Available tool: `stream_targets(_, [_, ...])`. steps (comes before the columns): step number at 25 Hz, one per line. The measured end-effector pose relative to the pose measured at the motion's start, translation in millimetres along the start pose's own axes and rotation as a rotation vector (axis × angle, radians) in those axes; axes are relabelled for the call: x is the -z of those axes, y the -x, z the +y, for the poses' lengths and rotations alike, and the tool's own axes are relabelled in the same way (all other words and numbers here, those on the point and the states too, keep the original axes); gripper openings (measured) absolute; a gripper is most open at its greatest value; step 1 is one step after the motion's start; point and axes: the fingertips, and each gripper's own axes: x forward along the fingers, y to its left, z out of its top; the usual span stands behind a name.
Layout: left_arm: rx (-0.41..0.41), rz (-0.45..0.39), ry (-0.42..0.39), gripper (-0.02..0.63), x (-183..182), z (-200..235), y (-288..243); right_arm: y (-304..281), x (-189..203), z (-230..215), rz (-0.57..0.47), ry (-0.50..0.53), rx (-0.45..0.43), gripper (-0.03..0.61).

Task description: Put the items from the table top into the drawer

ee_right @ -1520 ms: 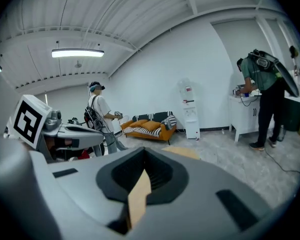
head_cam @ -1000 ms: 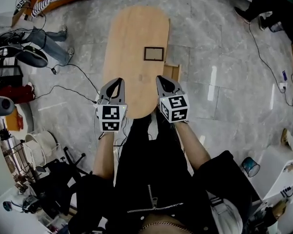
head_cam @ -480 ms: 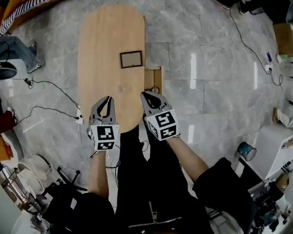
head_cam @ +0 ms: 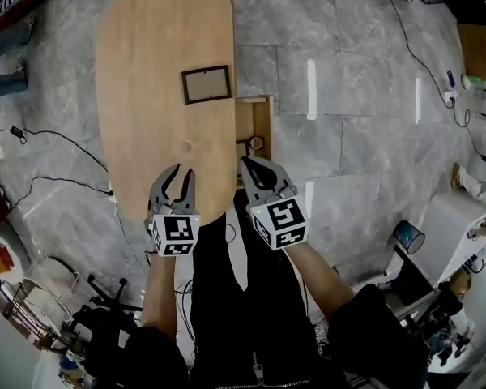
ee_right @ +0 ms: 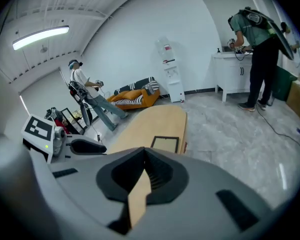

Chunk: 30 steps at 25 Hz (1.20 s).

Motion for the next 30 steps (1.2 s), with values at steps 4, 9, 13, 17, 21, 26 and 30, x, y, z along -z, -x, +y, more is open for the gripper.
stream_targets(4, [0.021, 0.056, -0.041, 0.117, 35, -5, -40, -24, 19, -11, 0.029, 0.023, 0.001, 0.009])
stream_targets(9, [0.085, 0.112, -0.098, 0.118, 64, -18, -81, -47, 36, -18, 0.038, 0.031, -0.001, 0.009])
stream_targets(13, [0.097, 0.184, -0.163, 0.118, 93, -22, -104, -63, 51, -15, 0.041, 0.012, -0.013, 0.009])
stream_targets(17, [0.073, 0.227, -0.208, 0.118, 114, -17, -117, -75, 65, -17, 0.049, -0.017, -0.009, 0.009])
stream_targets(21, [0.066, 0.225, -0.236, 0.118, 120, -15, -124, -81, 82, -18, 0.064, -0.039, -0.012, 0.009])
stream_targets(26, [0.070, 0.230, -0.276, 0.064, 125, -15, -131, -81, 98, -22, 0.082, -0.035, -0.015, 0.009])
stream_targets(30, [0.085, 0.236, -0.271, 0.035, 126, -14, -130, -75, 101, -25, 0.086, -0.044, -0.003, 0.009])
